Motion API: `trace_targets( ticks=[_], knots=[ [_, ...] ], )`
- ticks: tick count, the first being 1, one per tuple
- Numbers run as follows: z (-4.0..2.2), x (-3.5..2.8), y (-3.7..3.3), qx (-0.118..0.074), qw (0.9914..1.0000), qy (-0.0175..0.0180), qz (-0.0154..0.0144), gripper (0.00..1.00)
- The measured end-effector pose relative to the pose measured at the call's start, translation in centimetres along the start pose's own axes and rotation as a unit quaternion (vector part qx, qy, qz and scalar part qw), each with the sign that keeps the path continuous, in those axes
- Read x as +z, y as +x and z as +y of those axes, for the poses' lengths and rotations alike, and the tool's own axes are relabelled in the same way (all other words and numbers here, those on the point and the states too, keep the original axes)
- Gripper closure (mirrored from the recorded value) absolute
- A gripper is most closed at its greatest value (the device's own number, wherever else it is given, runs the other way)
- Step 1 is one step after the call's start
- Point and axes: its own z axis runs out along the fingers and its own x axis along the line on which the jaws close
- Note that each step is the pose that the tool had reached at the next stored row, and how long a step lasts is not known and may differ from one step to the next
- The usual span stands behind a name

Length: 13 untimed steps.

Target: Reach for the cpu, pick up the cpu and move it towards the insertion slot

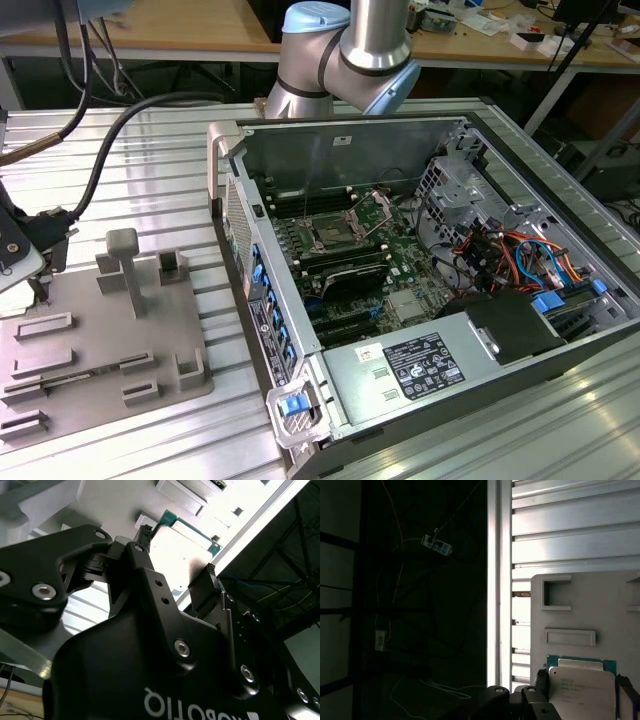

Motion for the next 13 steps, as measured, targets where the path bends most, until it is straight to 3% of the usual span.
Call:
trace_targets(
  ticks=[8,13],
  knots=[
    [0.0,-0.17,0.0,0.0,1.0,-0.0001,-0.0002,0.45],
    [0.02,-0.73,0.0,0.0,1.0,-0.0001,-0.0002,0.45]
  ],
)
